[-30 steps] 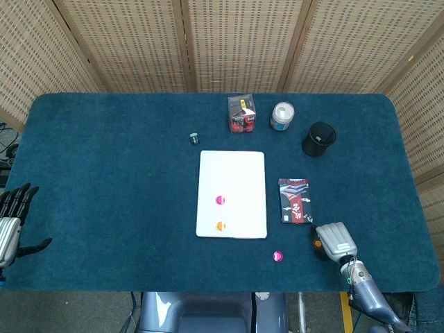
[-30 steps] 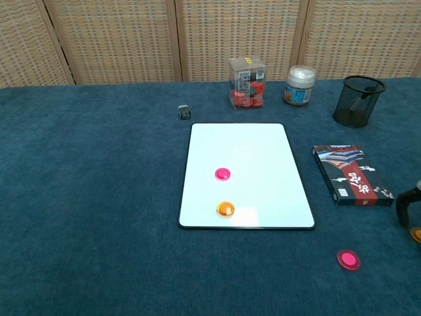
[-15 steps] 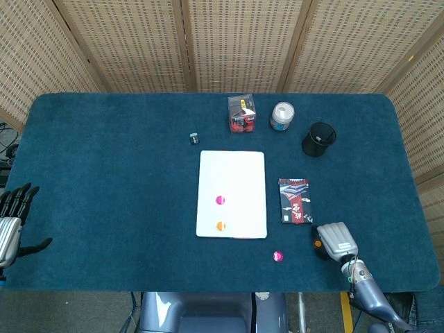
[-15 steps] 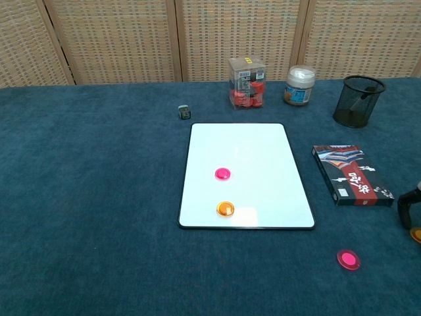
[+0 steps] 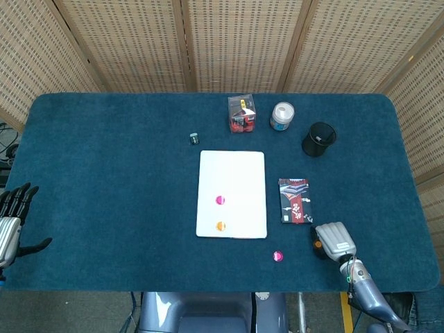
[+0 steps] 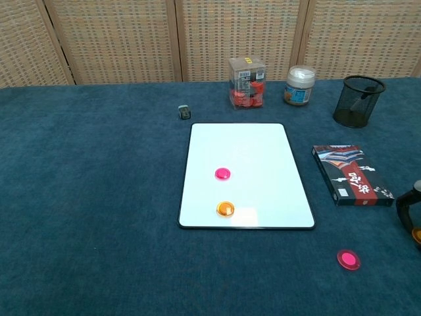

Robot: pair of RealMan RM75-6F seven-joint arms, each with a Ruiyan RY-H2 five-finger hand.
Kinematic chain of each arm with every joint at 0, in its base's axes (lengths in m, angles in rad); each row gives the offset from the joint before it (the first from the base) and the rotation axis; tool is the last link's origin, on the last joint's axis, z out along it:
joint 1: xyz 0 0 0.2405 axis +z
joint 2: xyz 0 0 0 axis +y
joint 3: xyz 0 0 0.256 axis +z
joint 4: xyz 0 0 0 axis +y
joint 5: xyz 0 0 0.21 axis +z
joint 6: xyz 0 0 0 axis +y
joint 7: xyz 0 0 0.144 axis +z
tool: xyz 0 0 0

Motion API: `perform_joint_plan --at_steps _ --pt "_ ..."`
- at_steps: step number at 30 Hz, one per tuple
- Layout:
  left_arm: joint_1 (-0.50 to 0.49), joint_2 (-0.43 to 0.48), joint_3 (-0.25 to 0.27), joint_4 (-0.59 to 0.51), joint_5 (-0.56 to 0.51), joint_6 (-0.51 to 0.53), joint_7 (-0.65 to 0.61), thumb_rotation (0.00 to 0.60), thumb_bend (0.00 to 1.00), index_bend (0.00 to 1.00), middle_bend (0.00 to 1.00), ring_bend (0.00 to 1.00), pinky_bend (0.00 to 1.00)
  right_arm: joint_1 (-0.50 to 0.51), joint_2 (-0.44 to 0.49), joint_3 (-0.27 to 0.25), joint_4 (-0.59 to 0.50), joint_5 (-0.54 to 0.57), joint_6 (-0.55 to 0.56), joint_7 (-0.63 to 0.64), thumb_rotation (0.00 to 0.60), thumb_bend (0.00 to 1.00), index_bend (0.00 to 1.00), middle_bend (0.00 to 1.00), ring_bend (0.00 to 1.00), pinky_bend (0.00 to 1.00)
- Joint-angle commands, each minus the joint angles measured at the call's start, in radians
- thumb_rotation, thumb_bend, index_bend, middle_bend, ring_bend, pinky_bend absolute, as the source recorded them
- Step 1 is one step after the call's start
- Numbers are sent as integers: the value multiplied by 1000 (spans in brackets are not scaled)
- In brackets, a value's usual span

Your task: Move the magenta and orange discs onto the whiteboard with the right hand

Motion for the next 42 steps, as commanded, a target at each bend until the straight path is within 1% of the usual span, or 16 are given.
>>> perform_joint_plan --at_steps 1,7,9,12,16,18,20,24,27,30,32,37,42 --pt "0 0 0 0 0 0 0 600 0 0 0 0 0 -2 -3 1 6 -5 0 6 600 363 559 902 951 1000" --pt "0 0 0 0 -1 -1 0 600 0 0 0 0 0 -5 0 5 4 -18 4 17 600 363 559 902 951 1000" --pt "-1 0 0 -1 -2 -2 0 600 0 0 0 0 0 -3 7 11 -11 -29 13 20 600 363 559 902 951 1000" --pt "-1 0 -1 -1 -2 -2 1 600 0 0 0 0 0 10 30 35 -76 -54 34 10 600 363 559 902 951 1000" --pt "-1 1 -1 -3 -1 -1 1 600 0 0 0 0 0 48 47 76 -180 -49 38 -61 600 363 559 902 951 1000" --pt "-1 1 -1 -2 -1 -1 1 600 0 0 0 0 0 76 38 103 -229 -21 32 -127 600 365 559 902 951 1000" --pt "-1 1 -1 -2 0 -1 0 600 0 0 0 0 0 109 17 129 -266 24 24 -203 600 383 559 902 951 1000" --pt "-3 2 -3 1 -7 -6 -3 600 0 0 0 0 0 169 -40 168 -306 124 9 -314 600 414 559 902 951 1000" --pt "-4 3 -7 3 -14 -9 -7 600 0 0 0 0 0 225 -108 197 -295 209 17 -410 600 414 559 902 951 1000" --pt "-7 4 -8 4 -20 -17 -10 600 0 0 0 0 0 282 -195 218 -240 292 36 -503 600 414 559 902 951 1000" --pt "-8 5 -8 5 -21 -18 -11 600 0 0 0 0 0 306 -234 223 -217 336 53 -546 600 414 559 902 951 1000" --pt "-10 4 -8 6 -26 -25 -9 600 0 0 0 0 0 354 -317 241 -161 430 87 -606 600 414 559 902 951 1000" --pt "-10 7 -10 5 -26 -23 -17 600 0 0 0 0 0 386 -362 245 -110 491 113 -642 600 414 559 902 951 1000"
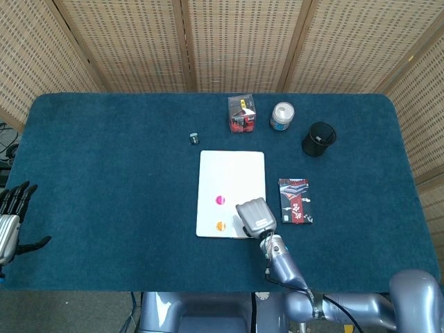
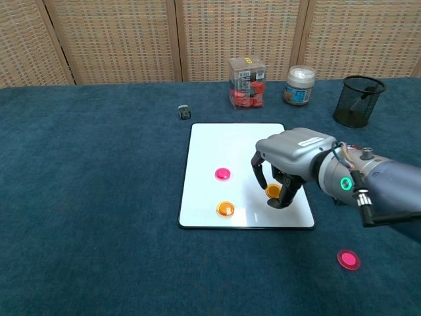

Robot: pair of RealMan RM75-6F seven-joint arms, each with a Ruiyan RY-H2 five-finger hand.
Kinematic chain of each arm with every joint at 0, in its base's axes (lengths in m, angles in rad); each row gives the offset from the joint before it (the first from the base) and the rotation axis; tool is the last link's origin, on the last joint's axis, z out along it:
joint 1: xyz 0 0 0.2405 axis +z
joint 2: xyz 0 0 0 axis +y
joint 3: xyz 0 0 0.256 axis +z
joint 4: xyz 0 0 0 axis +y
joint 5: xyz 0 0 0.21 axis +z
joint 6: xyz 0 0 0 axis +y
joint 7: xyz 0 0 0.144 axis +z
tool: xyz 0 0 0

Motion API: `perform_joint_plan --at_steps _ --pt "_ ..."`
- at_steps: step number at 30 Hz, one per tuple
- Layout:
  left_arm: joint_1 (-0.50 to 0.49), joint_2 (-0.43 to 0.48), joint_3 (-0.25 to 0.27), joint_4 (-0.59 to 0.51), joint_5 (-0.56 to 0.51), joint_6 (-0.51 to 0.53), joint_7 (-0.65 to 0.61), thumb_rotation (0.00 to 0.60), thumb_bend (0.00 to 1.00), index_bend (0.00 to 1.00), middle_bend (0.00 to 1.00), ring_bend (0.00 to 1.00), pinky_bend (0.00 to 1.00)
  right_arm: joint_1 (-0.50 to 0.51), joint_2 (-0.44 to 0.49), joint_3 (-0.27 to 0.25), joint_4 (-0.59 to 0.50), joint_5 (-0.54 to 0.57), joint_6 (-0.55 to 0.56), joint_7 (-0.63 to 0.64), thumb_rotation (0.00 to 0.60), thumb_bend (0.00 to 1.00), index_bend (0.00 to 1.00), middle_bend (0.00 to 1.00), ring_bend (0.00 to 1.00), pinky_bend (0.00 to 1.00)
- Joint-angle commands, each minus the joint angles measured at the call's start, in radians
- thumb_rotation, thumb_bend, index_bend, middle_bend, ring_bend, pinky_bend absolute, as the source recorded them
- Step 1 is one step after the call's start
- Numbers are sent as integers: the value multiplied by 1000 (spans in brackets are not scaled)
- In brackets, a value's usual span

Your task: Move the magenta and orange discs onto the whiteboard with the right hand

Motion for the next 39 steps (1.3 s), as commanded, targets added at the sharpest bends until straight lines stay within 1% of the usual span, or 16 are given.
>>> perform_joint_plan --at_steps 1,4,6,8,13,19,21,22,25,26,29,32,35,39 --pt "1 2 -1 0 0 1 -6 600 0 0 0 0 0 20 -22 2 28 28 19 -24 600 414 559 902 951 1000" --pt "0 5 -1 2 -1 0 -13 600 0 0 0 0 0 28 -27 -3 38 42 33 -33 600 414 510 902 951 1000" --pt "0 6 -1 2 0 -1 -14 600 0 0 0 0 0 31 -25 -5 36 50 37 -34 600 387 442 902 951 1000" --pt "-1 5 0 2 1 -2 -15 600 0 0 0 0 0 34 -22 -10 30 59 41 -36 600 364 418 902 951 1000" --pt "0 5 0 2 2 0 -13 600 0 0 0 0 0 36 -14 -22 4 51 53 -30 600 364 418 902 951 1000" --pt "-1 5 0 2 2 -1 -14 600 0 0 0 0 0 18 32 -53 -70 11 86 -12 600 388 417 902 951 1000" --pt "0 6 1 1 3 -1 -16 600 0 0 0 0 0 -1 71 -78 -118 -15 94 7 600 388 417 902 951 1000" --pt "0 6 1 1 5 1 -17 600 0 0 0 0 0 -13 102 -103 -147 -38 93 18 600 388 417 902 951 1000" --pt "1 6 3 1 10 3 -14 600 0 0 0 0 0 -34 161 -160 -188 -96 88 29 600 387 418 902 951 1000" --pt "1 6 5 -1 13 4 -14 600 0 0 0 0 0 -51 191 -191 -210 -138 86 55 600 387 418 902 951 1000" --pt "3 6 7 -4 20 11 -11 600 0 0 0 0 0 -93 249 -249 -249 -201 69 135 600 388 418 902 951 1000" --pt "5 6 9 -6 25 15 -9 600 0 0 0 0 0 -121 283 -289 -260 -242 48 196 600 388 417 902 951 1000" --pt "8 5 11 -7 29 21 -7 600 0 0 0 0 0 -149 304 -324 -248 -297 33 258 600 388 418 902 951 1000" --pt "8 3 10 -6 28 22 -3 600 0 0 0 0 0 -175 319 -348 -229 -352 12 326 600 388 417 902 951 1000"
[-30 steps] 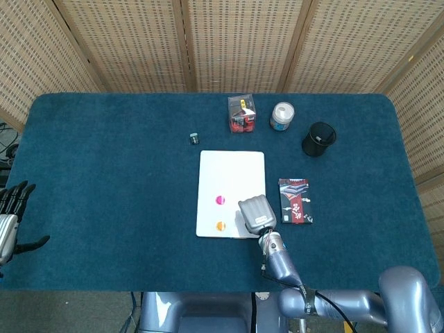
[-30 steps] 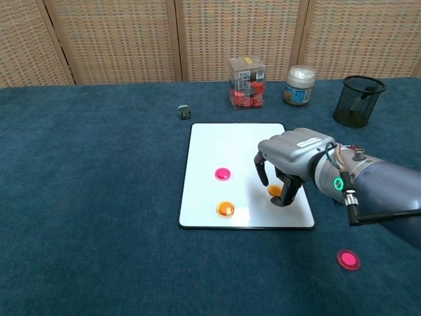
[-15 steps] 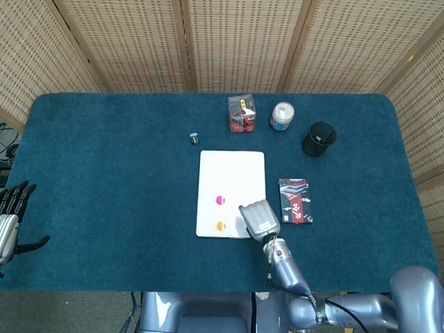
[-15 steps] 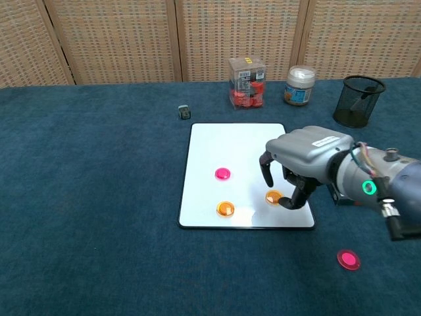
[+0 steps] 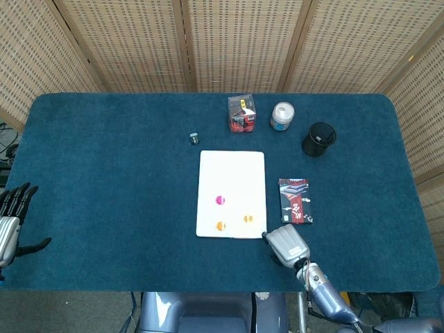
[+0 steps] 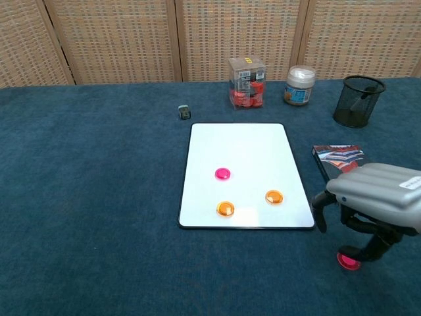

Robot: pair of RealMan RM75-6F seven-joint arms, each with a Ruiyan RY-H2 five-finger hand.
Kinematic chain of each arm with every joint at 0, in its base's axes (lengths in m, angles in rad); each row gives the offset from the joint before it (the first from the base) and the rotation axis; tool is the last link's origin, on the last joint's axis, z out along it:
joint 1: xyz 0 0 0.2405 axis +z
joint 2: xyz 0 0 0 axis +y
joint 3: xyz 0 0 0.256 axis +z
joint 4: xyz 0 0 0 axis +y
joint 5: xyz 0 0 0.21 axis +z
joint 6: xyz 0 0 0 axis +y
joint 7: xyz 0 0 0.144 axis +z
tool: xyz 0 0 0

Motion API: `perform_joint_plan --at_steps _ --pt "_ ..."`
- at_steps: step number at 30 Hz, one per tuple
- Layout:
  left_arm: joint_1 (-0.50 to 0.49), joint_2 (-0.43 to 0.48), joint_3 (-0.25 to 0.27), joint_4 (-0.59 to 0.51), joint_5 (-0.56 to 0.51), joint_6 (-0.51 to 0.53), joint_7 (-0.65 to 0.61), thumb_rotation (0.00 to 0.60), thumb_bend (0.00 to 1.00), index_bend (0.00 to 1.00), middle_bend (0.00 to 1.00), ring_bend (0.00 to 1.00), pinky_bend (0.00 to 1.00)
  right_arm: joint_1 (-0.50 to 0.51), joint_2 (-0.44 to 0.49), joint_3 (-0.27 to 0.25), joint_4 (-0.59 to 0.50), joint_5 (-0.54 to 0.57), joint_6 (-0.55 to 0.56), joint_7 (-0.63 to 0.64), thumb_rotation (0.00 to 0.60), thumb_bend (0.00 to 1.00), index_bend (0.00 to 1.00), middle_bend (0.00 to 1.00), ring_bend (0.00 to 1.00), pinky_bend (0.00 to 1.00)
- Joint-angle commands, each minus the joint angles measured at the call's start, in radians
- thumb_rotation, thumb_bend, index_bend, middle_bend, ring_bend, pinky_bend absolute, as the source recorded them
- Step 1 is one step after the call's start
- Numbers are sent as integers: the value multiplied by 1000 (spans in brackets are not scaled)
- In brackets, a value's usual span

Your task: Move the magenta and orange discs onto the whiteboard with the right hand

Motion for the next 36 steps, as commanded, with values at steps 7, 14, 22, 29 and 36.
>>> perform_joint_plan --at_steps 7,14,22,29,36 --pt "-2 -4 0 1 -4 -5 10 600 0 0 0 0 0 -60 16 -38 70 -106 -42 128 600 388 417 902 951 1000" --pt "-4 -6 -1 1 -7 -10 15 600 0 0 0 0 0 -92 0 -36 132 -165 -43 185 600 372 418 902 951 1000" --pt "-3 -6 -1 0 -7 -7 13 600 0 0 0 0 0 -128 -10 -32 181 -221 -26 230 600 363 405 902 951 1000" --pt "-3 -7 0 0 -5 -7 17 600 0 0 0 0 0 -151 -20 -24 210 -261 -26 267 600 363 405 902 951 1000" --pt "-3 -8 2 -1 -5 -8 19 600 0 0 0 0 0 -167 -35 -16 237 -281 -37 273 600 363 405 902 951 1000"
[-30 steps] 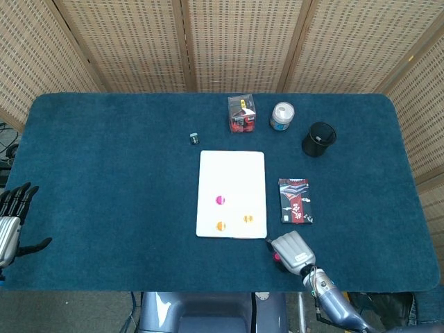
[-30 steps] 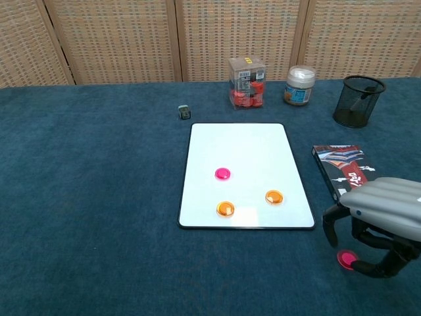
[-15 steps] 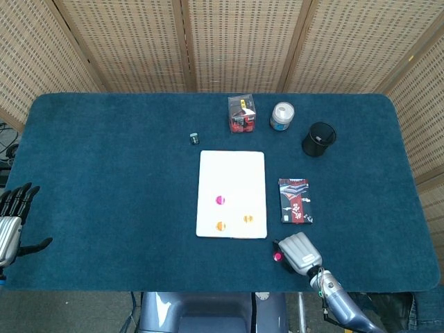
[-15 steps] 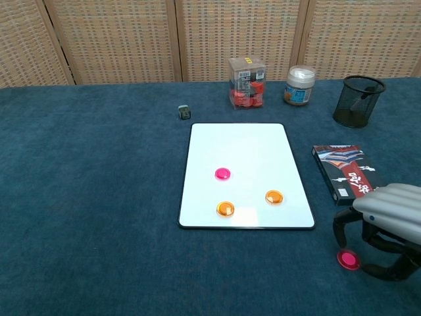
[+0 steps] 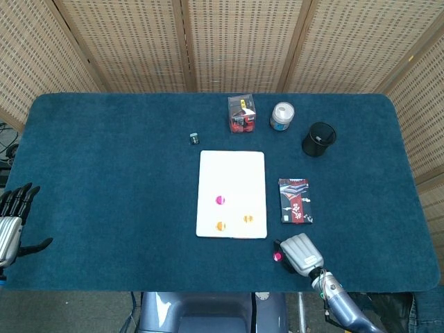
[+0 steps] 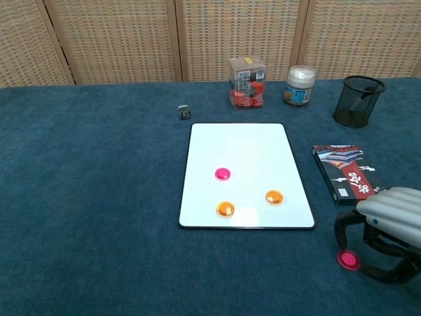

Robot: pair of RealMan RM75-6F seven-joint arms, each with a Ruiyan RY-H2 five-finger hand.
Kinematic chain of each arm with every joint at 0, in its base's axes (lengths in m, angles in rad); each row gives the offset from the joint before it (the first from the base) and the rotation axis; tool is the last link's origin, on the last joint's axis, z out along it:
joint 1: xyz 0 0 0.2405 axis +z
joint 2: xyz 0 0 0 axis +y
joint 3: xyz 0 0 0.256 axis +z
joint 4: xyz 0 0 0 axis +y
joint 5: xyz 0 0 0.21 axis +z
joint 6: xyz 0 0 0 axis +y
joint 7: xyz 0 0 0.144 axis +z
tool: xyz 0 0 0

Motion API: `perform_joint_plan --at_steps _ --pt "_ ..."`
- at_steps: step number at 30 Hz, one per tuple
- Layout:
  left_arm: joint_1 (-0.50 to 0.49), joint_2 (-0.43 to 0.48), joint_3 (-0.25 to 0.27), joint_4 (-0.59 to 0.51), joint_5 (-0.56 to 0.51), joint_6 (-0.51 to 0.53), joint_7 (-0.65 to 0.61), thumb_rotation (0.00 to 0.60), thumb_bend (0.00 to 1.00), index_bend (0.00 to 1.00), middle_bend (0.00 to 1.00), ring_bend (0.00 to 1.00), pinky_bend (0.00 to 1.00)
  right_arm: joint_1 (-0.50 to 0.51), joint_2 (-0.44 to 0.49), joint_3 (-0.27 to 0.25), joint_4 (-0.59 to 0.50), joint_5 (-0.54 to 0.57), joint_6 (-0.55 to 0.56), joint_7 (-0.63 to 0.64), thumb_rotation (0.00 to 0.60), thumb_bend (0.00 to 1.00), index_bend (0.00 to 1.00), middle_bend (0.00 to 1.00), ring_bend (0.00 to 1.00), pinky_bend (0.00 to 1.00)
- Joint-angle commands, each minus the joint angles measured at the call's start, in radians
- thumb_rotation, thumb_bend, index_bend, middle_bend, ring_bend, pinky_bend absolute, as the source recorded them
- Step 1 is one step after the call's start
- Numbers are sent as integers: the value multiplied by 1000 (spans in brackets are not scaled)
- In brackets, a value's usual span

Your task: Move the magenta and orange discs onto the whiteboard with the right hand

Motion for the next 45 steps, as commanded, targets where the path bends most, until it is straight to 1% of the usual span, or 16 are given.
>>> perform_joint_plan --at_steps 1,15,28,38,41,45 --pt "0 0 2 0 2 -1 2 600 0 0 0 0 0 -6 -6 5 10 -7 -3 2 600 363 405 902 951 1000" --pt "0 1 1 0 2 0 -3 600 0 0 0 0 0 -23 -27 25 31 -17 -28 -18 600 363 405 902 951 1000" --pt "0 1 1 -1 2 1 -2 600 0 0 0 0 0 -23 -21 52 12 -5 -48 -40 600 363 404 902 951 1000" --pt "1 3 0 -1 1 1 -5 600 0 0 0 0 0 -27 -31 60 18 -6 -59 -47 600 363 405 902 951 1000" --pt "1 3 1 -2 2 1 -6 600 0 0 0 0 0 -27 -31 62 19 -2 -64 -51 600 363 417 902 951 1000" --pt "1 4 0 -2 2 1 -9 600 0 0 0 0 0 -28 -34 65 20 0 -67 -56 600 364 470 902 951 1000"
